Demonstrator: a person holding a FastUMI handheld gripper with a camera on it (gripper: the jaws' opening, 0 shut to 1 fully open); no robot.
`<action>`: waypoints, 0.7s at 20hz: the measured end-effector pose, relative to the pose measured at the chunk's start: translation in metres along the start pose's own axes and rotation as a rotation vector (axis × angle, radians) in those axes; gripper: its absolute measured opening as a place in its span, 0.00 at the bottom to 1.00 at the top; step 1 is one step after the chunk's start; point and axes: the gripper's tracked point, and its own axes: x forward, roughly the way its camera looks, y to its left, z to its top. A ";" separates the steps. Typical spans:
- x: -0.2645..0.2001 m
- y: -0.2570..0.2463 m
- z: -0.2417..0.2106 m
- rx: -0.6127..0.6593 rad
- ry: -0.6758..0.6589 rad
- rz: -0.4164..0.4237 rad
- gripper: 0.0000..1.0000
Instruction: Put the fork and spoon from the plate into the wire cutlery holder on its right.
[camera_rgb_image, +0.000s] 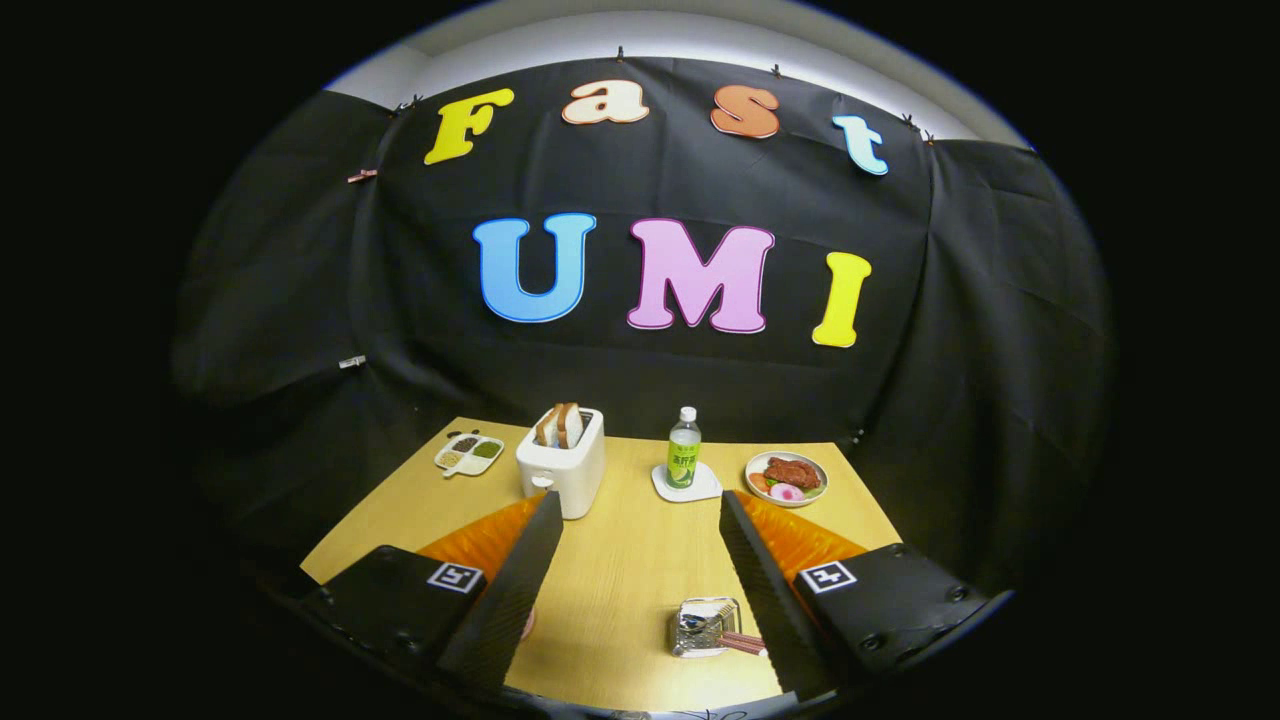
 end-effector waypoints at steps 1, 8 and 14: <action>0.002 -0.001 0.000 -0.001 0.003 0.001 0.99; 0.017 -0.005 0.004 -0.025 -0.002 0.002 0.98; 0.026 -0.005 0.000 -0.027 0.016 0.007 0.99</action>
